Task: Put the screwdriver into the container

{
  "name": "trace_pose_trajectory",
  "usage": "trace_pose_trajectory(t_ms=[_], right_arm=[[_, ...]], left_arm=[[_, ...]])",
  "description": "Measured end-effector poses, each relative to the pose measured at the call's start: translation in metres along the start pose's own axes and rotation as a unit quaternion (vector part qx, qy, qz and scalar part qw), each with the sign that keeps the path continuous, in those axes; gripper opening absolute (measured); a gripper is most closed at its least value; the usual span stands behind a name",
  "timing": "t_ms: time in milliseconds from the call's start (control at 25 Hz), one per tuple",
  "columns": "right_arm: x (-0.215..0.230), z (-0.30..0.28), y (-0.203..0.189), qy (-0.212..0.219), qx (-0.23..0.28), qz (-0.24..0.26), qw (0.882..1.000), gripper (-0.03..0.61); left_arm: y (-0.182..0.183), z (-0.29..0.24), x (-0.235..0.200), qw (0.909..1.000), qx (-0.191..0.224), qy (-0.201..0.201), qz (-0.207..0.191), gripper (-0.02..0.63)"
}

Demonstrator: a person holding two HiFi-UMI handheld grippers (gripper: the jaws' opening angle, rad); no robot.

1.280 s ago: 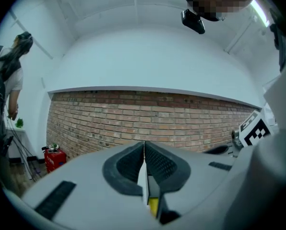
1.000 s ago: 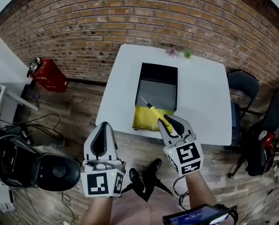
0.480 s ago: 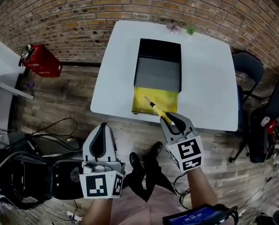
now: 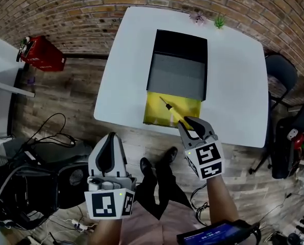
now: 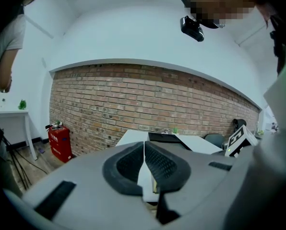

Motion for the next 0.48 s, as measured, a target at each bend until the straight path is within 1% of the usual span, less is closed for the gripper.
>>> trace_pose_trajectory(t_ms=[240,480], right_arm=[[0.01,-0.022,0.0,0.012,-0.024,0.017,0.999,0.084],[0.017,-0.026,0.004,0.009,-0.008,0.019,1.0,0.109]], left_arm=[[-0.003,-0.015,-0.003,0.9999,-0.008,0.013,0.002,0.014],[-0.002,-0.024,0.001,0.9999,-0.003,0.01,0.003,0.014]])
Point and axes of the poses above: the fingertips, and each gripper's own axes: z backward along the fingers, x to its right, y out of its top, the point moved 6 cm from there along z, backward along the fingers, and after that the axes turned 7 degrees about x, right-handed, at the moved point
